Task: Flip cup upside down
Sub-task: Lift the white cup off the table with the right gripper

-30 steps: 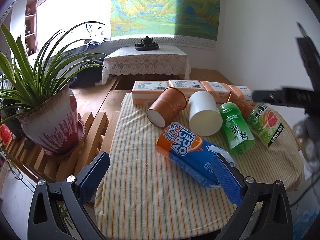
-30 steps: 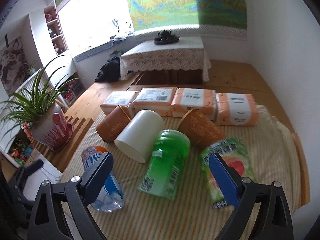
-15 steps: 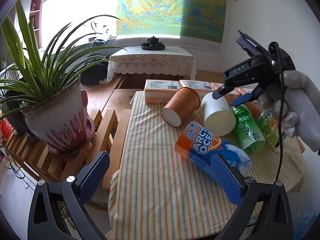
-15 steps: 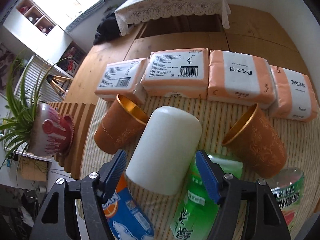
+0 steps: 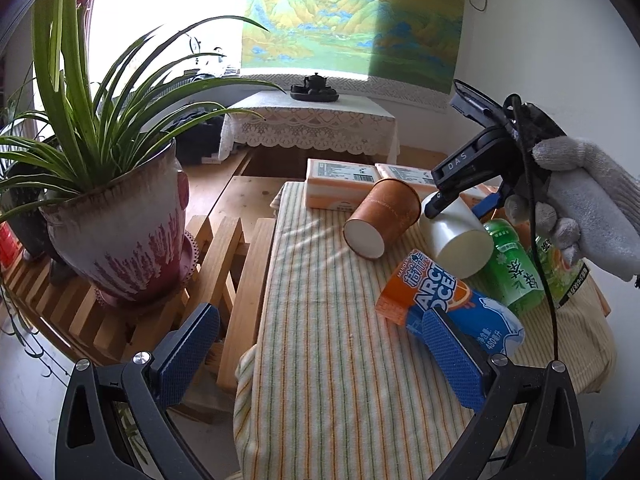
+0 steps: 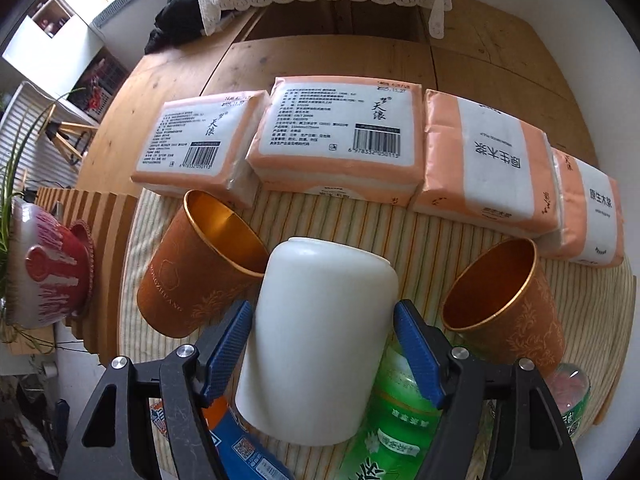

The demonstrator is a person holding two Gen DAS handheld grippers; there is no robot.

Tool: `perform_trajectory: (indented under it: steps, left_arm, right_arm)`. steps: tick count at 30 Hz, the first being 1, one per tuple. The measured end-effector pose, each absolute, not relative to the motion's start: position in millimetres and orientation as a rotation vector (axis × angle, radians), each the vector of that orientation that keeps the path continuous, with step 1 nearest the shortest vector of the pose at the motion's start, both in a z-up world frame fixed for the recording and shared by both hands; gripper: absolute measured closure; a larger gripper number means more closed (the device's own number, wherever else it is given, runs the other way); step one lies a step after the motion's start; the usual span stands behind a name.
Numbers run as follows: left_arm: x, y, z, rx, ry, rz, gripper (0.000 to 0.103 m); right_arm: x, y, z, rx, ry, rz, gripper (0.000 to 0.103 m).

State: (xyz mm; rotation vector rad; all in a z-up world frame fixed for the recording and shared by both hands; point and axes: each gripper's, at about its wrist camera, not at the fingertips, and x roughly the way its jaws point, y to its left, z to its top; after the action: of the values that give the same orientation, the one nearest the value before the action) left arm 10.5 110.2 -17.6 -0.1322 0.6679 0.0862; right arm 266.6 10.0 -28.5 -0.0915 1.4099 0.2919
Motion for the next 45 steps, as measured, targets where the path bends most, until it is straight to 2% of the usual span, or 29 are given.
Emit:
perform_trajectory:
  steps: [12,28,38,45]
  left_arm:
    - [11,101,-18,-0.121,0.674,0.065,0.000]
    - [1,84,-8,-0.091,0.659,0.076,0.000]
    - [-13,72,4,-0.073,0.632,0.064,0.000]
    - [-23,57,8,-0.057,0.635,0.025,0.000]
  right_arm:
    - [269,22,-33,-0.171,1.399,0.270,0.032]
    - [240,-5,28,-0.021,1.234,0.373,0.033]
    - [164,-62,72,0.165,1.139,0.487,0.033]
    - [104,-108,62,0.222,1.153,0.496,0.033]
